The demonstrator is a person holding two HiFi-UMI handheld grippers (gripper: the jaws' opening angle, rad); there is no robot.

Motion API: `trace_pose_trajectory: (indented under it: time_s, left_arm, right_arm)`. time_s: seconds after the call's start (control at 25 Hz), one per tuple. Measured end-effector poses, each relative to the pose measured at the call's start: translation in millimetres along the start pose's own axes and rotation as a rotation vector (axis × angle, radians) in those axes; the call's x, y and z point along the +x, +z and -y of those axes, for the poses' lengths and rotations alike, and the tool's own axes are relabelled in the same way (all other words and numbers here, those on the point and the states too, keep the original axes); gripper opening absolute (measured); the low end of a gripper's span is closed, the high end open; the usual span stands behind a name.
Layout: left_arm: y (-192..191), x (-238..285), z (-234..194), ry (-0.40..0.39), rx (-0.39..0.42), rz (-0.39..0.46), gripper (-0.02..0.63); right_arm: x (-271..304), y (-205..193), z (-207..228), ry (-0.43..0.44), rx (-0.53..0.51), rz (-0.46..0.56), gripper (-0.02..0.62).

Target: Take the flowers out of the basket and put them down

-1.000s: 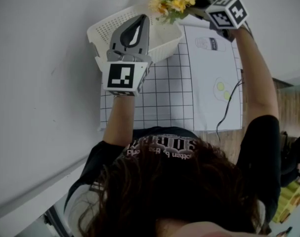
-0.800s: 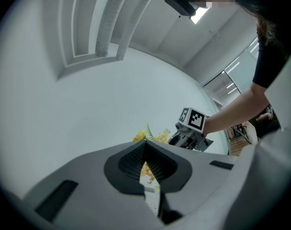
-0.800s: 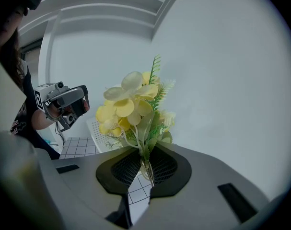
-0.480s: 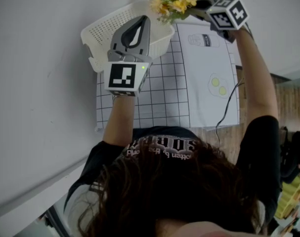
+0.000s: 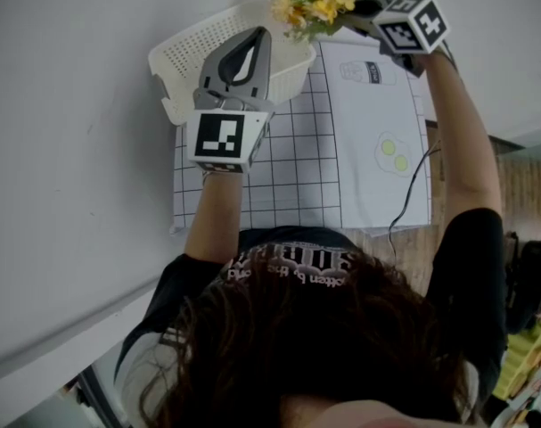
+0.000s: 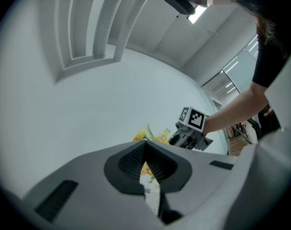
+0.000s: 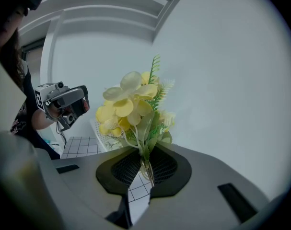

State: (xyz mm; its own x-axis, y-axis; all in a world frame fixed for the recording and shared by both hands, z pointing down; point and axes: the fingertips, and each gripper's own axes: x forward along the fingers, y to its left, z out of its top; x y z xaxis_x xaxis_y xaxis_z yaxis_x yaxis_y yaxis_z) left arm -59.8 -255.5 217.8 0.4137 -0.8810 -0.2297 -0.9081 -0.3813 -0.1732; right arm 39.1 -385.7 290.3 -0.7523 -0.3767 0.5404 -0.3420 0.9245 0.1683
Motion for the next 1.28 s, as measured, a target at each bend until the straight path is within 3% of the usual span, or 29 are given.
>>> trace_pose_trajectory:
  time_s: [0.44, 0.72, 1.28]
  left_arm:
    - [0, -3, -5, 0.02, -0.004, 0.003, 0.002]
    - [-4, 2, 8, -0.009, -0.018, -0.006, 0.002]
    - [-15, 10, 53, -0.092, -0.033, -0.011, 0.002]
  right_arm:
    - [-3, 0, -2, -0.002, 0.003, 0.001, 0.061]
    - [-15, -14, 4, -0.028, 0.021, -0.007, 0.061]
    - [-51, -79, 10, -0.099, 0.13, -0.023, 0.061]
